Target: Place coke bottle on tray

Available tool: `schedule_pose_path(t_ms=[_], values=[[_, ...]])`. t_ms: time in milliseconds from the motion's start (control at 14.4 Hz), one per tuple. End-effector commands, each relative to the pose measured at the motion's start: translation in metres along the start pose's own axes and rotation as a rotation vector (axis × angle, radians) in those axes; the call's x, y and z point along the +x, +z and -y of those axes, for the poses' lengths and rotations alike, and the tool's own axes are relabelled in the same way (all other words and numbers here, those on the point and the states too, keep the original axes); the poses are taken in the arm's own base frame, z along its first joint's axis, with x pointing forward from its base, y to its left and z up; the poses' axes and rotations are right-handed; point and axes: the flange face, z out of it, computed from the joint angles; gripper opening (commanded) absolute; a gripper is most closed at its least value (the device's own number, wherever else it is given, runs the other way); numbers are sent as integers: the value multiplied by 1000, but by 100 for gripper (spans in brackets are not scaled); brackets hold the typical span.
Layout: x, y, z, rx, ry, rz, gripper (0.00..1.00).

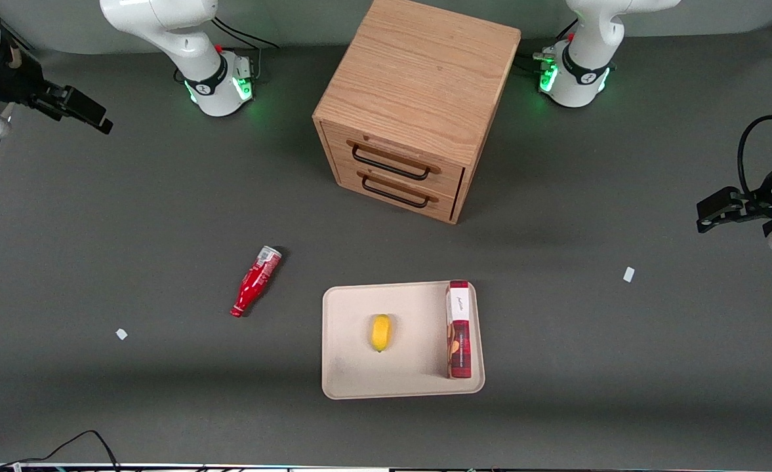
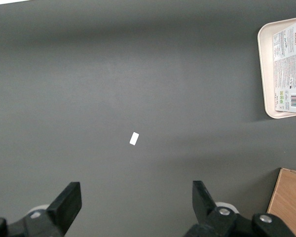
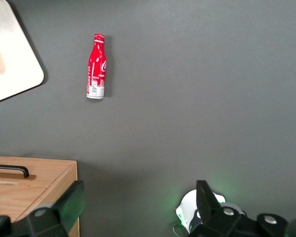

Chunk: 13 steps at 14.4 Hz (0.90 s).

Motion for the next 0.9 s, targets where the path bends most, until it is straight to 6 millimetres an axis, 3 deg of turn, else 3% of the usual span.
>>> schedule_pose_path(t_ms=[0,554,693,832], values=[[8,-10,5,5,6,32,100],[9,-19,22,9,-43,10,100],[27,-30,57,26,-62,-13,100],[49,-17,89,63,-21,20,100]])
